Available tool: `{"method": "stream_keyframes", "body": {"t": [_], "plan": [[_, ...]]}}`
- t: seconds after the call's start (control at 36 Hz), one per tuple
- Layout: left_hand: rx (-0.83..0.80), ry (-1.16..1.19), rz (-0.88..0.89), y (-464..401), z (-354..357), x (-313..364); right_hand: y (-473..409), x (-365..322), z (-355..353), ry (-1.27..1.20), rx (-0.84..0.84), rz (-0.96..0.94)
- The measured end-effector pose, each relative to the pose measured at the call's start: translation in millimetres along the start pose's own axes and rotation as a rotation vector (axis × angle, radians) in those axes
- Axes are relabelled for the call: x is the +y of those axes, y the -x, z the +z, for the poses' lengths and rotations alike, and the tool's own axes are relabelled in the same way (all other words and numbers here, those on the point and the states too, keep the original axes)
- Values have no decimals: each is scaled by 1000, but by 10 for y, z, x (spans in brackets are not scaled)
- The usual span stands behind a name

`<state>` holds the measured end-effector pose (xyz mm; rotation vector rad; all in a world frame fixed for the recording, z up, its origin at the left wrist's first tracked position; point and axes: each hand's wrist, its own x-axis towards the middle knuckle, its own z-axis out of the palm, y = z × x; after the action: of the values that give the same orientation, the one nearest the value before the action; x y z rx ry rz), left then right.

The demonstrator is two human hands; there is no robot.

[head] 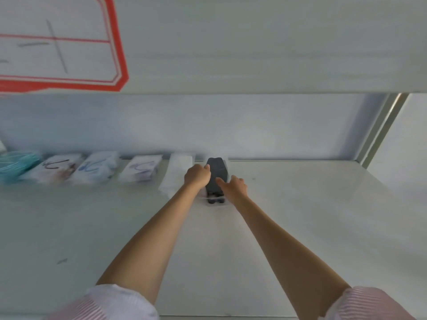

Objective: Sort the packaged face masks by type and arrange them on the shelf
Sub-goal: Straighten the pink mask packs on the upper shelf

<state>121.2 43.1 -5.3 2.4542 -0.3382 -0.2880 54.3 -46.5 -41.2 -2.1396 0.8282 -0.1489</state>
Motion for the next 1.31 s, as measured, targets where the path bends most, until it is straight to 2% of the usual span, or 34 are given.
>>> {"method": "stream_keyframes", "body": {"t": [0.14, 0.25, 0.36, 0.5, 0.69, 0.92, 1.08, 1.31], "plan": [[57, -21, 153, 170, -250, -72, 250, -115, -261, 246, 124, -187], [105, -138, 242, 467, -487, -114, 505, -240, -551, 509, 151, -346], [152, -262, 289, 797, -726, -146, 809, -340, -779, 686, 148, -408], [162, -317, 344, 1319, -939, -176, 1297, -377, -953, 762, 158, -448], [181, -314, 415, 2221, -1318, -119, 2146, -479, -1234, 725, 133, -475], [240, -283, 517, 3122, -1898, -88, 3154, -749, -1653, 552, 89, -553], [242, -67, 616, 3658, -2559, -36, 3851, -1199, -2049, 496, 112, -677], [323, 144, 611, 3756, -3568, 85, 4087, -1983, -2418, 171, 74, -719]]}}
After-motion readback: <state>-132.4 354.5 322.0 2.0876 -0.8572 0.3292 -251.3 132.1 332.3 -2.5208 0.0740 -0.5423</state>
